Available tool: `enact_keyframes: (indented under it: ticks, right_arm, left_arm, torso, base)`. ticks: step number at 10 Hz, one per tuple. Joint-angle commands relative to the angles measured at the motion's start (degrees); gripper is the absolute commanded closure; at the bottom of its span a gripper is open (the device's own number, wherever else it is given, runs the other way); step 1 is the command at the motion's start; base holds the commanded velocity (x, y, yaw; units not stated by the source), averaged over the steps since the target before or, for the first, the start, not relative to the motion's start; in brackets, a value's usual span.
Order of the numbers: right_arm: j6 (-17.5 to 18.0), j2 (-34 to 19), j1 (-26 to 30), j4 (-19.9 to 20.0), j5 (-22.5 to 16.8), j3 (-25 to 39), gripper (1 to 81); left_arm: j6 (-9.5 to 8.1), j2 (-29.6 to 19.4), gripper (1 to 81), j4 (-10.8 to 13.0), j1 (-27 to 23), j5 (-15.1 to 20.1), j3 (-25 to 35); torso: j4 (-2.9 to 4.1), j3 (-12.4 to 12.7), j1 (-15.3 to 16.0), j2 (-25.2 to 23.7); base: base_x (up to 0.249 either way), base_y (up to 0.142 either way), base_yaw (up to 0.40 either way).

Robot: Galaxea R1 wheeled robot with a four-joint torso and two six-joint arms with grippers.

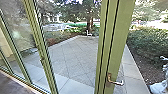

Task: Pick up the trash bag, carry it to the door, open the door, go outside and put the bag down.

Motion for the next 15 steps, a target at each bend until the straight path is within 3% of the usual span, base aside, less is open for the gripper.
enact_keyframes:
  ticks: [1, 15]
  right_arm:
    - [-0.2, 0.3, 1.7, -0.5, -3.5, 0.3, 1.0]
    - [-0.1, 0.1, 1.9, 0.4, -3.5, 0.3, 1.0]
  left_arm:
    - [0.46, -0.1, 81.1, 1.1, -1.8, 3.5, 0.2]
    - [-0.15, 0.0, 81.1, 0.3, -2.0, 3.7, 0.3]
  torso:
    - [0.00, 0.0, 0.0, 0.0]
    - [0.00, 0.0, 0.0, 0.0]
  base:
    - [0.000, 0.000, 0.118]
    - [0.000, -0.005, 0.022]
